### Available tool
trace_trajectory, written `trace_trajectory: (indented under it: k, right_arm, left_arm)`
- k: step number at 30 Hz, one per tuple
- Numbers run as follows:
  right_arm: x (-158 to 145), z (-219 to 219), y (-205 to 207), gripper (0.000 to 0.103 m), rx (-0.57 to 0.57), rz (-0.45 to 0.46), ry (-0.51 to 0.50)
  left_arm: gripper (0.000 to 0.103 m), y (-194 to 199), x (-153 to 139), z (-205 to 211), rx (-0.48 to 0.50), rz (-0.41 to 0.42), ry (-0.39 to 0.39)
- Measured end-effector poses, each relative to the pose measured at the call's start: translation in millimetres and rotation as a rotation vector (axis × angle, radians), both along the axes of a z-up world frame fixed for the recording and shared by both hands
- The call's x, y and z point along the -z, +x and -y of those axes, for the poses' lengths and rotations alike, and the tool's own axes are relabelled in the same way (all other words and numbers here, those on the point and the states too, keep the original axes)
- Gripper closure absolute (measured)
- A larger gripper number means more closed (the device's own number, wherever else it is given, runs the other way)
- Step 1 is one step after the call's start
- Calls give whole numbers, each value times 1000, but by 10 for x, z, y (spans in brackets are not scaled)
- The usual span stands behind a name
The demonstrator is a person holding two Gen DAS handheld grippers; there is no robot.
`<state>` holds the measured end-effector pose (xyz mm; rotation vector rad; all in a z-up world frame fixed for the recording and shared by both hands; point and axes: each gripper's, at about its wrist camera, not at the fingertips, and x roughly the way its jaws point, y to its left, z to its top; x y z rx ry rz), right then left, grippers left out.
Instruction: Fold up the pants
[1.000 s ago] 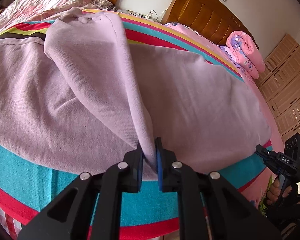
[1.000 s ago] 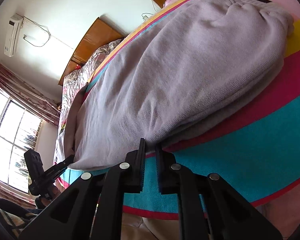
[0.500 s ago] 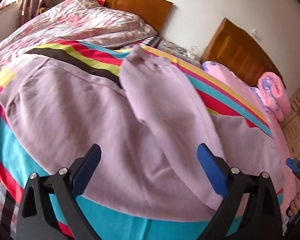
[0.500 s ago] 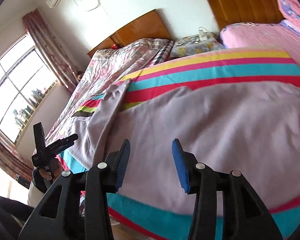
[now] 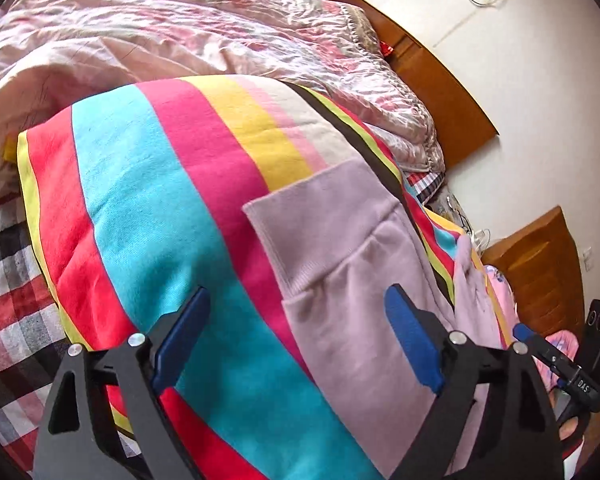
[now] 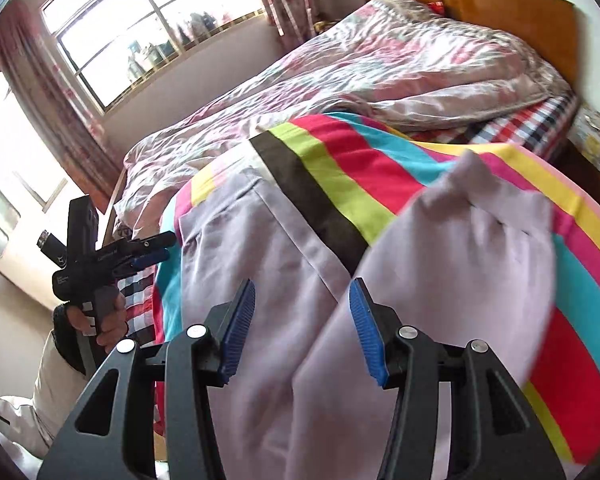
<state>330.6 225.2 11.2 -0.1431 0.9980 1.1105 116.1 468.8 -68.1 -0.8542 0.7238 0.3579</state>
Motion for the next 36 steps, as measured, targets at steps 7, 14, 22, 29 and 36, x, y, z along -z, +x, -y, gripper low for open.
trace_trajectory:
  k: [7,14,22,29,36]
  right_arm:
    - [360,-1321,323,53,-139,27,-70]
    - [463,-1577,152,75,-215,140,-111]
    - [134,-1543,2,94,-166,245,-42]
    - [452,-1802,35,88,-135,187,-148]
    - [-316,-458,459,35,71,149,42]
  left_arm:
    - [18,211,-52,-154,-19,-1,35]
    - [72,359,-56,-4,13,-96,220]
    - [98,184,-414,106,-28,17,302]
    - [92,286,-187,-92,-44,-118,251]
    - [17,-106,-498,65,-178,-35,369]
